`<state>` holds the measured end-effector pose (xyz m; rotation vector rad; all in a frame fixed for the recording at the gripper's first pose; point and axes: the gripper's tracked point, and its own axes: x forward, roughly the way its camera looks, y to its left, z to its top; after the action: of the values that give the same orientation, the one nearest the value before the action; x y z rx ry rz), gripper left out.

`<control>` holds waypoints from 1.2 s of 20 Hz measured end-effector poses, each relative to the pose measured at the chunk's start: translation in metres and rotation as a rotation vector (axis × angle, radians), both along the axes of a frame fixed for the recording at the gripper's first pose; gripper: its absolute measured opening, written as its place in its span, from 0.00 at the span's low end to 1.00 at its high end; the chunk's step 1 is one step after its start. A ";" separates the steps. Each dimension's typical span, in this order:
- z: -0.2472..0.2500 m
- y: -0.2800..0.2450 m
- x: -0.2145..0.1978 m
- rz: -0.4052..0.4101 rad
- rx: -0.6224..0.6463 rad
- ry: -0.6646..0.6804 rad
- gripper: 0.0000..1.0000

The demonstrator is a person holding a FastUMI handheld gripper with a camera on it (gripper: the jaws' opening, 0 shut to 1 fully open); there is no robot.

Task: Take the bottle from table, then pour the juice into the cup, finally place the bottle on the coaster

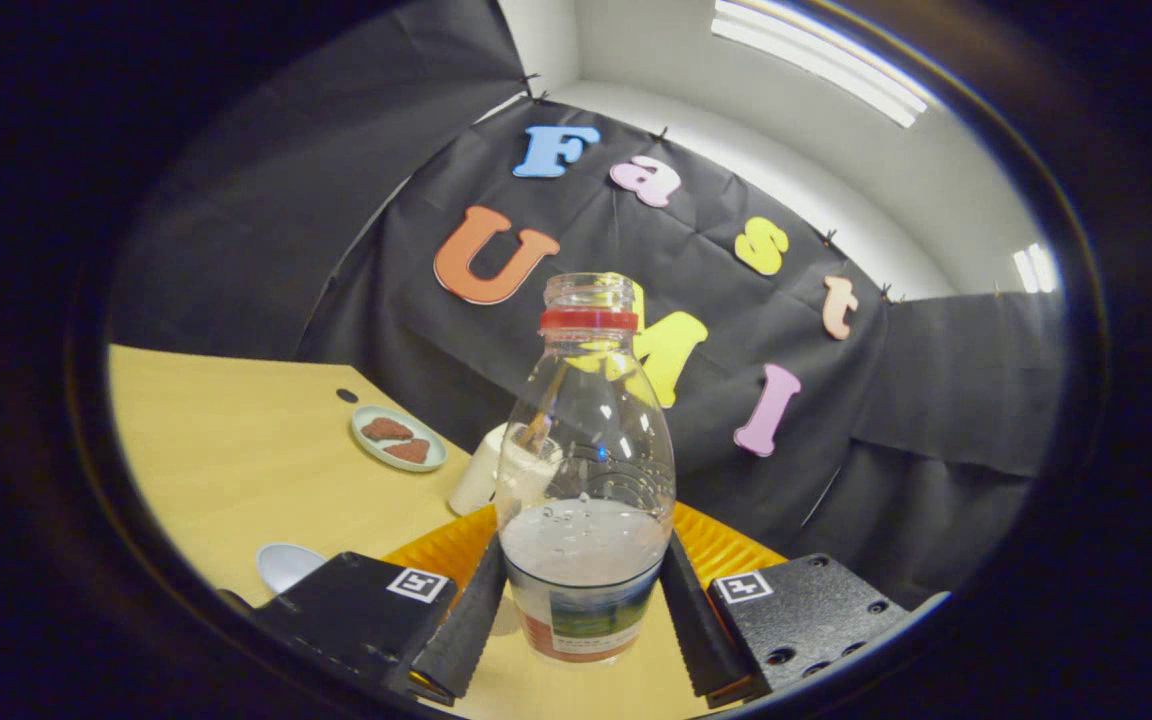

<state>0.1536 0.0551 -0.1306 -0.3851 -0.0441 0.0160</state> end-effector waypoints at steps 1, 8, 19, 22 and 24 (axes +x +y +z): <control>-0.003 0.000 0.007 0.024 0.077 0.015 0.82; -0.012 0.009 0.047 0.080 0.253 0.052 0.82; -0.044 -0.008 0.095 0.040 0.363 0.027 0.82; -0.062 -0.016 0.107 0.008 0.392 0.031 0.82; -0.078 -0.017 0.118 -0.005 0.394 0.056 0.83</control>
<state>0.2715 0.0380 -0.2083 0.0093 0.0091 0.0126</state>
